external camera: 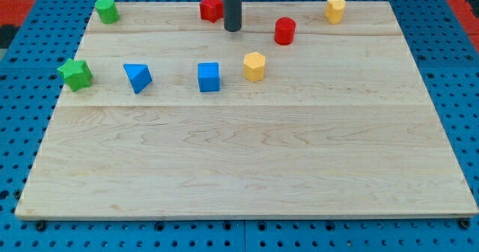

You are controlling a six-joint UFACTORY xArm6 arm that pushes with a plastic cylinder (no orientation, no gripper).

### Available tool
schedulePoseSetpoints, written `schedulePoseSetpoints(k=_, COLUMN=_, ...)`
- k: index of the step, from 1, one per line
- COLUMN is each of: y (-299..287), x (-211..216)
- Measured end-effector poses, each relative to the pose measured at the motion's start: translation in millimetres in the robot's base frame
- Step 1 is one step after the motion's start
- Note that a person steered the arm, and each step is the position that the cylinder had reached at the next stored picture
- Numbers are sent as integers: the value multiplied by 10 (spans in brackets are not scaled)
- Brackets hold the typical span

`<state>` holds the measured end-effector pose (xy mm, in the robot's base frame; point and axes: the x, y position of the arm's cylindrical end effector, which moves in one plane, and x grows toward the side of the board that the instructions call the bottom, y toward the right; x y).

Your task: Move the blue triangle diagonally to the bottom right of the red circle

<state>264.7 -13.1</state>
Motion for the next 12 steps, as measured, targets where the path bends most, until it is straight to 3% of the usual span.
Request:
schedulePoseSetpoints(k=1, y=51, x=105)
schedulePoseSetpoints(k=2, y=-467, x=383)
schedulePoseSetpoints(k=3, y=-1189, x=306)
schedulePoseSetpoints(k=6, y=-1241, x=251)
schedulePoseSetpoints(k=7, y=-1569, x=162)
schedulePoseSetpoints(k=8, y=-2478, x=-95)
schedulePoseSetpoints(k=12, y=-2516, x=56)
